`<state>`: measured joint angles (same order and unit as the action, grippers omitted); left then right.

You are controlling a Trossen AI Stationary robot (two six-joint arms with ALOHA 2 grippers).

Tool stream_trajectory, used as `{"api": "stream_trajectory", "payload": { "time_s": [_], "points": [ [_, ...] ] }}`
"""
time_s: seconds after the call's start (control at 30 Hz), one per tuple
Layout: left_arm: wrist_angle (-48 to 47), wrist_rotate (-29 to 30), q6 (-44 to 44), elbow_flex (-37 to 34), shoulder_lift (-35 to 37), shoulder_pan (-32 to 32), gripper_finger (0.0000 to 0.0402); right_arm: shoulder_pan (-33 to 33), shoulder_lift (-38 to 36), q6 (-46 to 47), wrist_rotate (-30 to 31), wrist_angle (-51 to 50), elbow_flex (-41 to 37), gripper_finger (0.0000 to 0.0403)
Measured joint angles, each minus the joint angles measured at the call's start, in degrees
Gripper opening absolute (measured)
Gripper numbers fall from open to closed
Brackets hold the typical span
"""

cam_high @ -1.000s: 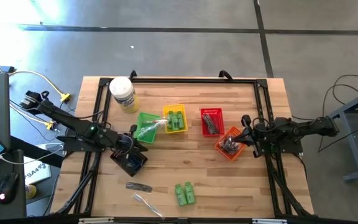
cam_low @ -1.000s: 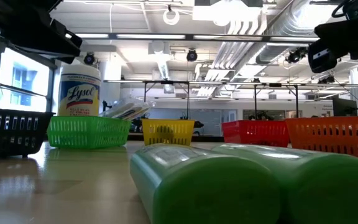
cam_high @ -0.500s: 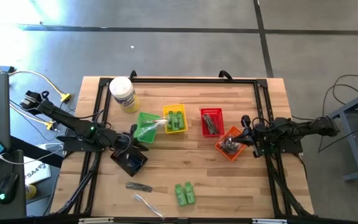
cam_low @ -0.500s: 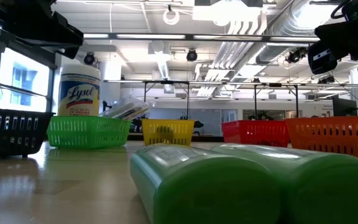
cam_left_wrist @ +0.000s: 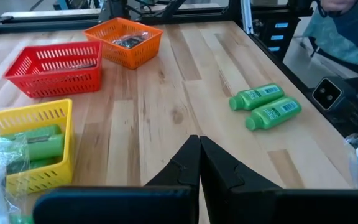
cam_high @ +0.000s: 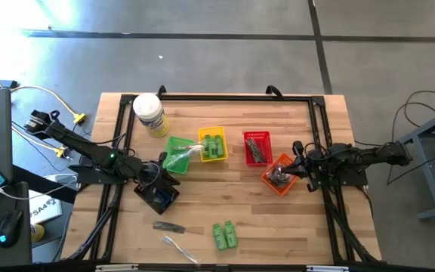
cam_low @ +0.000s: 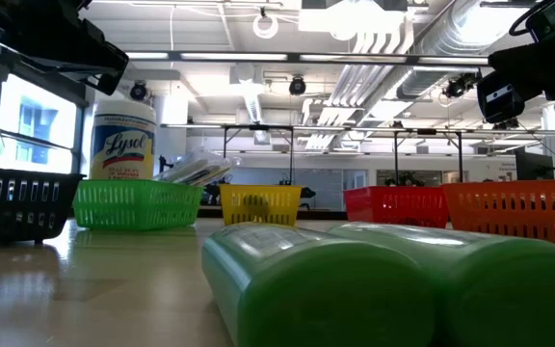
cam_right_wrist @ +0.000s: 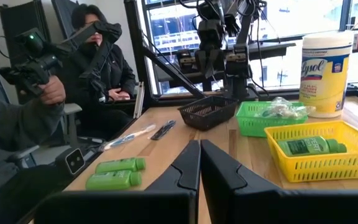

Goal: Pick & Place Travel size toiletries
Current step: Put the left green shampoo into yellow basket

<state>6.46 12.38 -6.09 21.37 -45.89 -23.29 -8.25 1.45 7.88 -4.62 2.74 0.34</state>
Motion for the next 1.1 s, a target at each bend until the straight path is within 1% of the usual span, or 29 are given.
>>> {"api": "stream_trajectory", "payload": {
  "time_s": [0.2, 0.5, 0.6, 0.67, 0.77, 0.9, 0.97, 1.1],
  "points": [
    [0.0, 0.0, -3.4, 0.0, 0.0, 0.0, 0.0000, 0.0, 0.0, -0.2, 0.0, -0.1, 0.0, 0.0004],
    [0.2, 0.0, -3.2, 0.0, 0.0, 0.0, 0.0000, 0.0, 0.0, -0.2, 0.0, -0.3, 0.0, 0.0004],
    [0.4, -0.3, -3.1, 0.7, -1.8, -1.5, 0.0000, 0.0, 0.0, -0.2, 0.0, -0.7, 0.0, 0.0004],
    [0.0, 0.2, -1.5, 2.6, -4.8, -4.0, 0.0000, 0.0, 0.0, -0.2, 0.0, -0.7, 0.0, 0.0004],
    [-1.9, 1.9, 0.5, 7.2, -9.8, -7.9, 0.0000, 0.0, 0.0, -0.2, 0.1, -0.8, 0.0, 0.0004],
    [-9.0, 2.2, 1.1, 14.5, -15.6, -11.8, 0.0000, 0.0, 0.0, -0.2, 0.1, -0.9, 0.0, 0.0004],
    [-12.2, 2.1, 1.0, 17.6, -17.9, -13.4, 0.0000, 0.0, 0.0, -0.2, 0.1, -1.0, 0.0, 0.0004],
    [-15.1, 2.2, 0.2, 22.4, -20.6, -15.3, 0.0000, 0.0, 0.0, -0.2, 0.1, -0.9, 0.0, 0.0004]
  ]
}}
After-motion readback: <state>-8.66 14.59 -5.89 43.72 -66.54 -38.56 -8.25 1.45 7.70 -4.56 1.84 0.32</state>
